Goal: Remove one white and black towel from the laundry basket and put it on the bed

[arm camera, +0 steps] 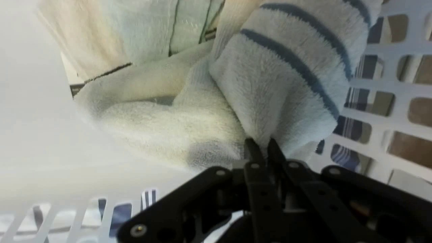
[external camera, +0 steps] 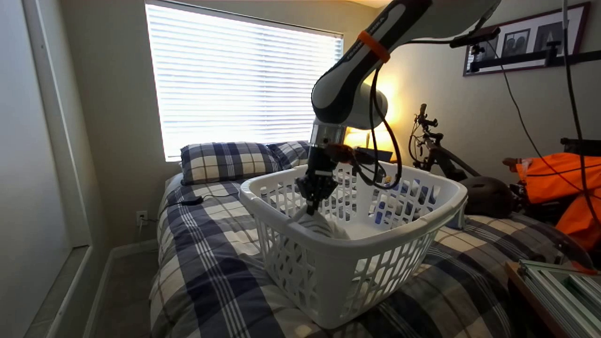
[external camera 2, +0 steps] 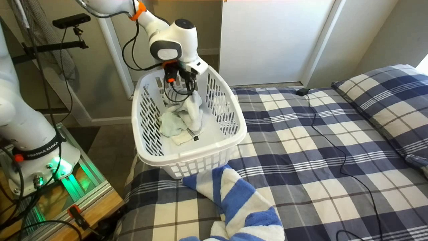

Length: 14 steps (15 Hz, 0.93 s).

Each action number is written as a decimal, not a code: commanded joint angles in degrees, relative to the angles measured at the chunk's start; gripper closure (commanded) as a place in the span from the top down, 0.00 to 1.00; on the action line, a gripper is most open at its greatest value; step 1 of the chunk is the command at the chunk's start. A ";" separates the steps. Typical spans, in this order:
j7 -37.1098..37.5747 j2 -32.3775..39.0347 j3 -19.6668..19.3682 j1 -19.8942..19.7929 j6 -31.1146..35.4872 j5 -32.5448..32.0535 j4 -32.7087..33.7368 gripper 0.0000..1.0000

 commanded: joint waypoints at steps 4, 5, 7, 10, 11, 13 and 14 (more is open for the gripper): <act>2.65 -12.90 -2.31 -0.31 8.44 -1.87 -6.53 0.02; 3.34 -14.49 -2.80 -0.26 9.52 -2.30 -7.35 0.02; 3.52 -18.14 -3.43 -0.03 13.46 -3.59 -9.70 0.02; 3.29 -22.23 -3.93 -0.28 22.84 -5.78 -12.64 0.02; 3.15 -23.31 -4.11 -0.52 25.84 -6.88 -13.48 0.02; 2.95 -24.68 -4.60 -1.28 31.93 -8.99 -14.72 0.02; 3.12 -25.01 -4.87 -1.76 35.18 -9.98 -15.25 0.02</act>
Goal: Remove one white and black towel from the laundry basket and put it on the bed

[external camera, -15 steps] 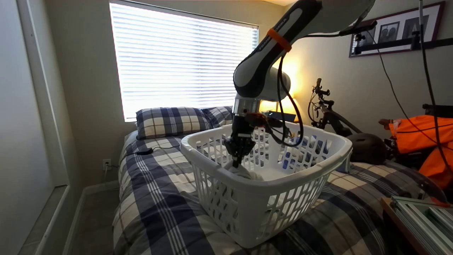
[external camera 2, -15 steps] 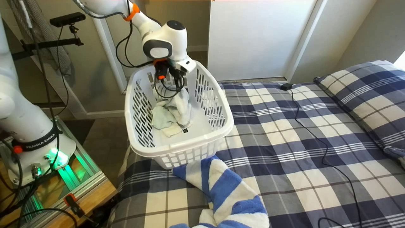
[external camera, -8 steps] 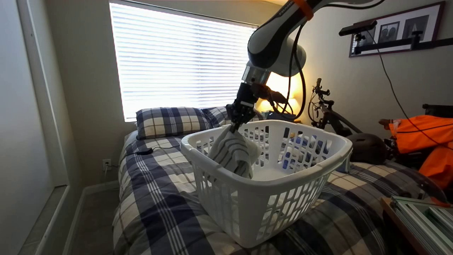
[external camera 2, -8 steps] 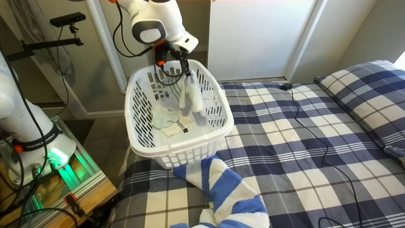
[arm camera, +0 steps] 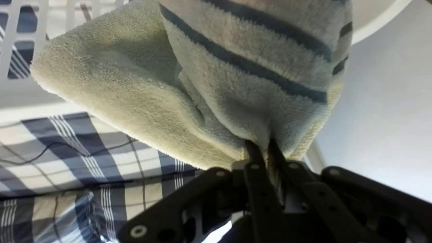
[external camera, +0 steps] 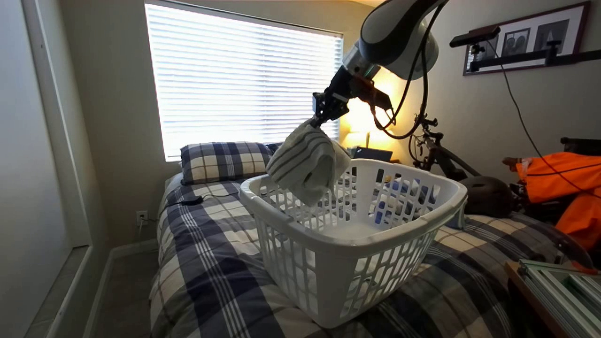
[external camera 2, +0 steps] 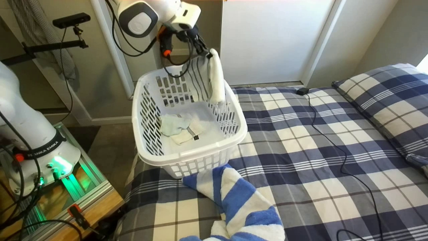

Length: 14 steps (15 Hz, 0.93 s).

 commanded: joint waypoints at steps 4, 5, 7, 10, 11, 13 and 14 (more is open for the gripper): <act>2.30 -1.14 -0.92 -6.22 19.52 -5.91 -1.79 0.02; 2.48 -0.37 -1.11 -6.96 18.43 -3.99 -0.76 0.02; 1.29 -1.49 -2.47 -5.12 16.06 -4.15 -1.85 0.08; 1.55 -0.75 -3.58 -5.46 16.02 -4.05 -1.76 0.08; 1.65 -0.63 -3.56 -5.39 16.02 -4.03 -1.70 0.08; 1.82 -0.58 -3.51 -5.27 16.02 -3.99 -1.65 0.08; 1.85 -0.58 -3.50 -5.27 16.02 -3.99 -1.63 0.08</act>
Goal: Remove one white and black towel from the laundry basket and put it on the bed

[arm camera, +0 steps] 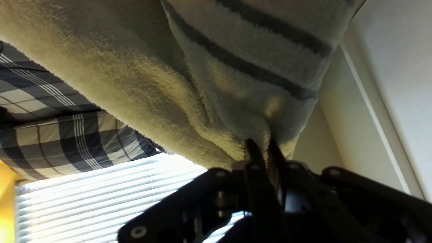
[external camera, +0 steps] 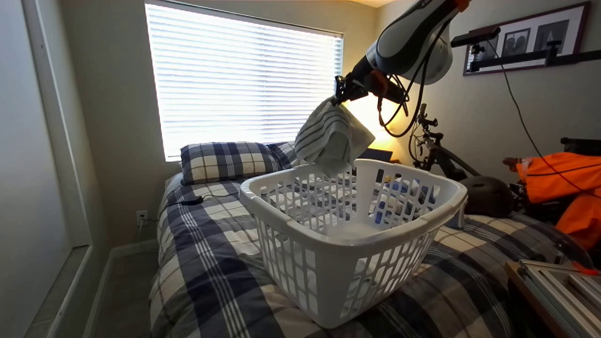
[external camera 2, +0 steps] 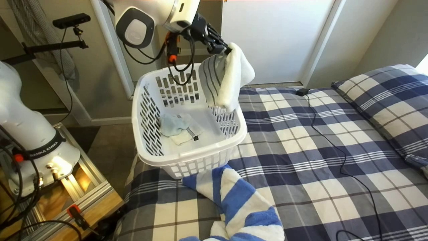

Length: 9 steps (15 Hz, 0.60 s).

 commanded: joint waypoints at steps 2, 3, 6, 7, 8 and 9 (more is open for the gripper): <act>0.52 -0.01 -0.54 0.42 -0.11 -0.61 0.07 0.08; 1.05 1.32 -0.76 0.19 0.00 -0.21 1.26 0.02; 2.75 10.13 -3.74 -2.36 5.01 1.23 7.25 0.02; 3.36 12.09 -4.67 -2.89 5.27 1.81 9.00 0.02; 4.05 14.50 -5.59 -3.47 6.21 2.38 11.12 0.02; 4.04 16.83 -9.70 -0.67 6.86 4.22 13.03 0.02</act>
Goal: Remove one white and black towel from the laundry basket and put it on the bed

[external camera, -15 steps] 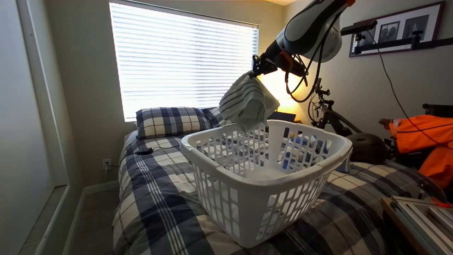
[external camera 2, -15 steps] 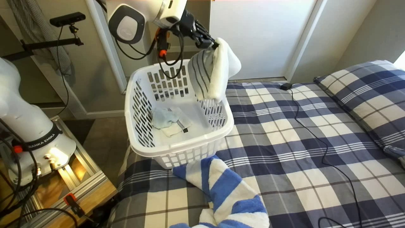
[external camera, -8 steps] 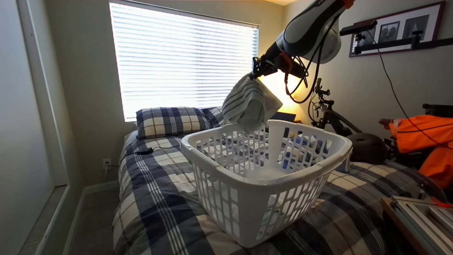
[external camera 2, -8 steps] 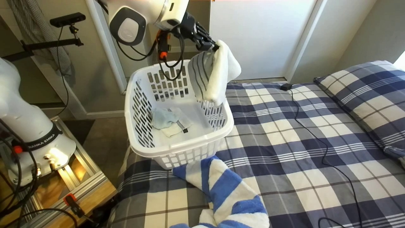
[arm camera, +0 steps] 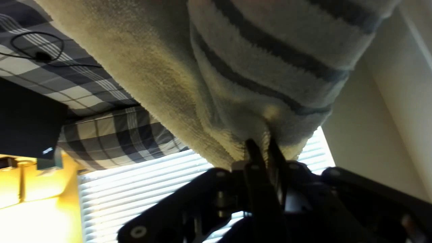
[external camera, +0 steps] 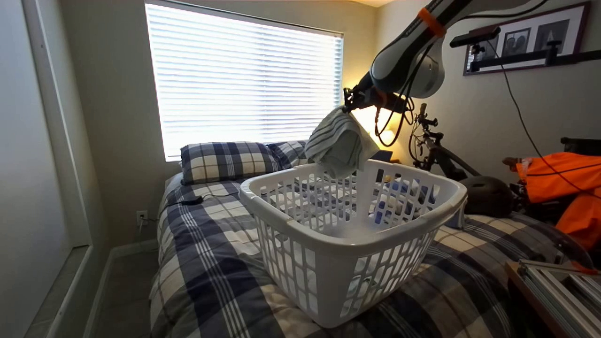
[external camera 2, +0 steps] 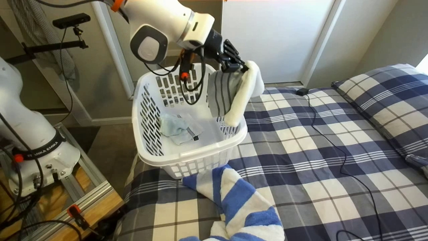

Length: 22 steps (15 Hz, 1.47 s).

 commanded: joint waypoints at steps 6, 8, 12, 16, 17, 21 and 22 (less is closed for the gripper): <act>4.42 21.82 -25.97 16.42 4.31 17.68 18.92 0.02; 6.39 27.07 -34.20 22.18 3.04 22.97 21.30 0.02; 10.54 37.53 -46.36 28.61 -3.17 29.88 23.22 0.02; 11.41 37.60 -44.27 26.44 -8.88 27.73 22.92 0.02; 11.21 36.68 -42.81 25.47 -10.31 27.61 22.90 0.02; 15.14 35.83 -37.19 19.41 -12.62 22.09 22.97 0.02; 15.98 36.18 -36.44 18.00 -13.04 21.39 23.10 0.02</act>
